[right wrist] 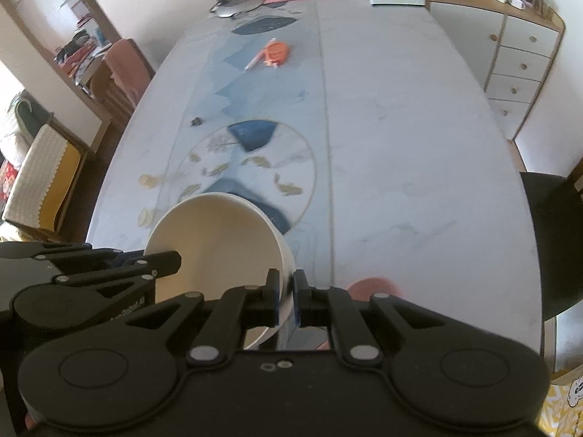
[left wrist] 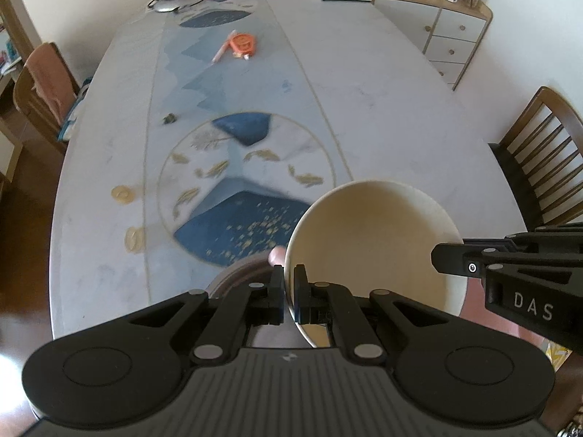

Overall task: Organize plates and bowls
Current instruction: 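Lift the cream bowl with both tools and carry it over the pink pot, then lower the cream bowl into the pink pot and open both tools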

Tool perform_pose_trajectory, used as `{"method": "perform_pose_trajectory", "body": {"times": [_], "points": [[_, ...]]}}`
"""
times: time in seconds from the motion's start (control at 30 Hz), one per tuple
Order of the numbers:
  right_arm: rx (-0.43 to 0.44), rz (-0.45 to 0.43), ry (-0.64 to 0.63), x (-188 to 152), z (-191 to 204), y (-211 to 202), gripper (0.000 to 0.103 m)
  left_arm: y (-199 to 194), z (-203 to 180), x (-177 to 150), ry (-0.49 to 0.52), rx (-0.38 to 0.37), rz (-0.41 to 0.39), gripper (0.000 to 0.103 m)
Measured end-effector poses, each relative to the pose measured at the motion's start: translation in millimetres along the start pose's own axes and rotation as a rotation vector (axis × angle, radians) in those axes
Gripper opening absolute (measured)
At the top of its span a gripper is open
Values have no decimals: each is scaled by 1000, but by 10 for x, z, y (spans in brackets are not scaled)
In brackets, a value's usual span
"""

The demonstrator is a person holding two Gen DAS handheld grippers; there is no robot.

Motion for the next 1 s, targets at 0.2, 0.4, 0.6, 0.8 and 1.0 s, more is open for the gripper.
{"method": "perform_pose_trajectory", "body": {"times": [0.2,0.4,0.6,0.8,1.0], "points": [[11,20,-14,-148,223,80,8,6,216,-203,-24,2,13,4],[19,51,-17,-316,383,241,9,100,382,-412,-32,12,39,4],[19,84,-7,-503,460,386,9,225,451,-567,-14,22,55,4],[7,98,3,-615,465,453,10,334,447,-658,3,3,54,4],[-6,114,4,-689,450,544,10,422,426,-689,24,1,47,4]]}}
Point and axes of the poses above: each gripper's, at about its wrist camera, not at the fingertips, and y roughly the way its jaws point, z to its left, x to its top, the point moved 8 cm from there along y, roughly the way its jaws point, and after that the axes turned 11 degrees about x, right-handed, at the moved point
